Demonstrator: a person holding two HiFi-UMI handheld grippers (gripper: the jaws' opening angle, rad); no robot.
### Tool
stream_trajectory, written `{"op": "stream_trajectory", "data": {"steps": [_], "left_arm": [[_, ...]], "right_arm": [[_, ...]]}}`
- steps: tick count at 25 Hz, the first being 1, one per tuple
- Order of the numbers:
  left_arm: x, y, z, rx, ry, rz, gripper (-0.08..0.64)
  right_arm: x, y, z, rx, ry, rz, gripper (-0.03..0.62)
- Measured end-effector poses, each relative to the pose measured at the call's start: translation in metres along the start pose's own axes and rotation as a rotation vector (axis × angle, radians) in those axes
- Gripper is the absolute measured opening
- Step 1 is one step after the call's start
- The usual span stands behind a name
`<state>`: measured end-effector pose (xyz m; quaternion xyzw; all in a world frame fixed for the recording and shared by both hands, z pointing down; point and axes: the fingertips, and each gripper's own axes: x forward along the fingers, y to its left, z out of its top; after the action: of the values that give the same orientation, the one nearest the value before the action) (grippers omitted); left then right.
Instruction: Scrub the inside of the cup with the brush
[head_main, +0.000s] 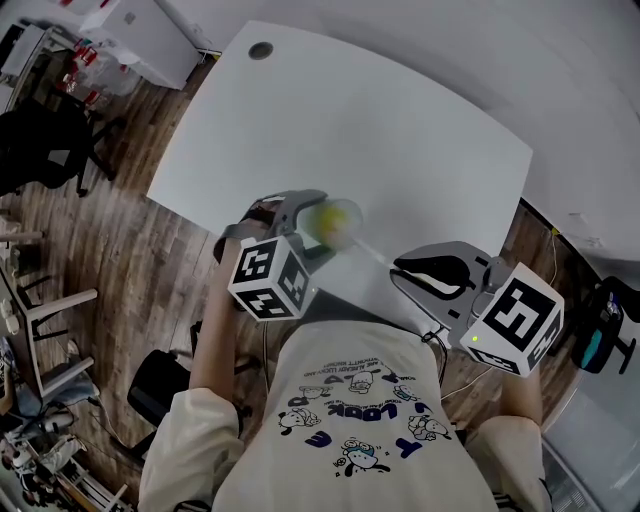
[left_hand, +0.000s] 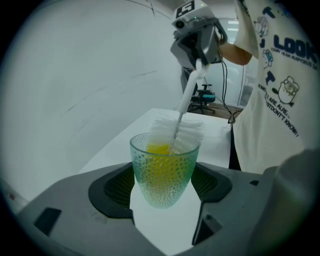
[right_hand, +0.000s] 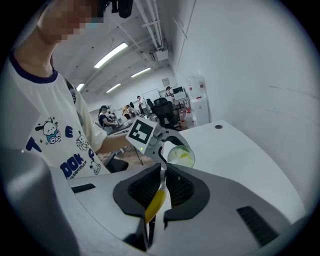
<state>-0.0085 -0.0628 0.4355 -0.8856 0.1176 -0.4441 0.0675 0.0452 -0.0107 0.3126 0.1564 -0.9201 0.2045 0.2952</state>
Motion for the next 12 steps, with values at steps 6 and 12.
{"op": "stream_trajectory", "data": {"steps": [6,12], "left_arm": [[0.001,-0.006,0.001,0.135,0.044,0.008,0.354],[-0.003,-0.007,-0.003,0.125,0.049,0.01,0.354]], "right_arm": [[-0.004,-0.007,0.001,0.056,-0.009,0.025,0.043],[-0.005,-0.024,-0.008,0.168,-0.043,-0.013,0.043]]}}
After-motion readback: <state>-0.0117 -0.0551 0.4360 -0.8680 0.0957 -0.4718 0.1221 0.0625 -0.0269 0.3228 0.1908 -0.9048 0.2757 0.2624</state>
